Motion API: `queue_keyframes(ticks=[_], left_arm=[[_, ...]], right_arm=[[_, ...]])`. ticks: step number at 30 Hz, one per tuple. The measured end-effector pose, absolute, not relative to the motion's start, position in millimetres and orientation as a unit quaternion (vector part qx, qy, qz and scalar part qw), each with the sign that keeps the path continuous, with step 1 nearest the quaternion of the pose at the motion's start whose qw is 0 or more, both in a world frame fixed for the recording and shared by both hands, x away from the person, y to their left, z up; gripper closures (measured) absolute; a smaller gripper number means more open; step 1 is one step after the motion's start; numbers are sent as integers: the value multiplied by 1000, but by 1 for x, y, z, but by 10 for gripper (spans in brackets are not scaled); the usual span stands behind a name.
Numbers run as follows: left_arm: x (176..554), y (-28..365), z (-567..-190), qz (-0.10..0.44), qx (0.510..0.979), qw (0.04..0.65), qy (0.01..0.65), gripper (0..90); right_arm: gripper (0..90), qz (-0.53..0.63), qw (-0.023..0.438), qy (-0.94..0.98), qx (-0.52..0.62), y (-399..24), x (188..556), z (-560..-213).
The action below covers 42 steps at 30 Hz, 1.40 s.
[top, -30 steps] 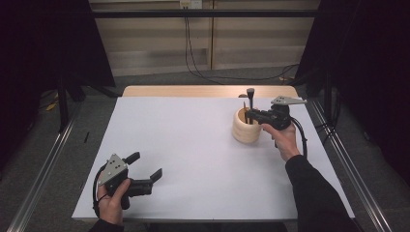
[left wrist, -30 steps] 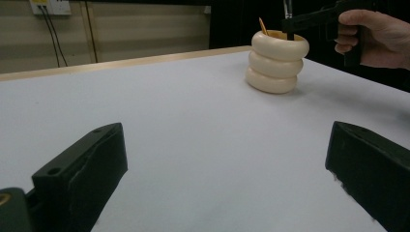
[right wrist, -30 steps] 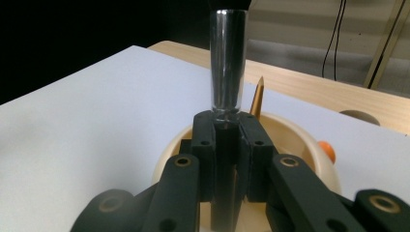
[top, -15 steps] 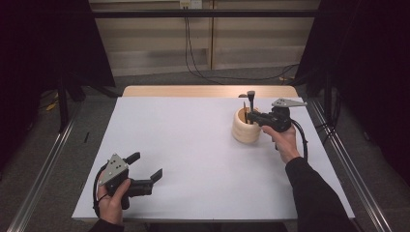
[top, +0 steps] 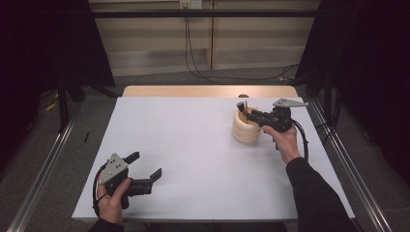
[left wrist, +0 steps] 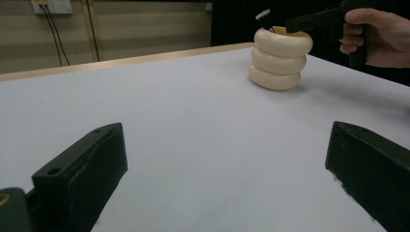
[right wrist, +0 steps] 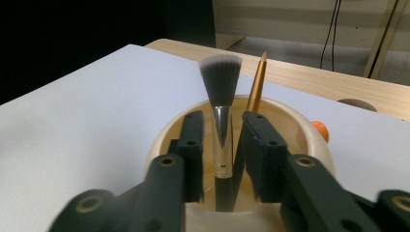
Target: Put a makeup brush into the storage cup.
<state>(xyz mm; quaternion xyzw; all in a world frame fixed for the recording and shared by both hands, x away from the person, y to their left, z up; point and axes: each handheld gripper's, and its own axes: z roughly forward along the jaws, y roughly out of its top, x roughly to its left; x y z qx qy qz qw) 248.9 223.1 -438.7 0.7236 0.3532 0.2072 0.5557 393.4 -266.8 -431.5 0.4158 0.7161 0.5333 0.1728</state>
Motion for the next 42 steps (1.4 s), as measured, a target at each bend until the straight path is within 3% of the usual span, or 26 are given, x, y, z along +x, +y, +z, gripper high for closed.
queue_keyframes(ticks=[2, 17, 25, 32, 42], left_arm=[[249, 223, -439, 208, 723, 556, 354, 11], [249, 225, -440, 208, 721, 558, 353, 11], [249, 225, -439, 211, 719, 559, 355, 10], [248, 225, -439, 210, 717, 563, 354, 9], [246, 226, -437, 213, 711, 566, 358, 9]], right_arm=[[640, 535, 175, 715, 416, -267, 392, -431], [65, 547, 195, 706, 405, -267, 385, -423], [54, 559, 190, 700, 402, -265, 377, -420], [21, 540, 244, 688, 419, -258, 366, -419], [5, 544, 262, 681, 415, -260, 348, -415]])
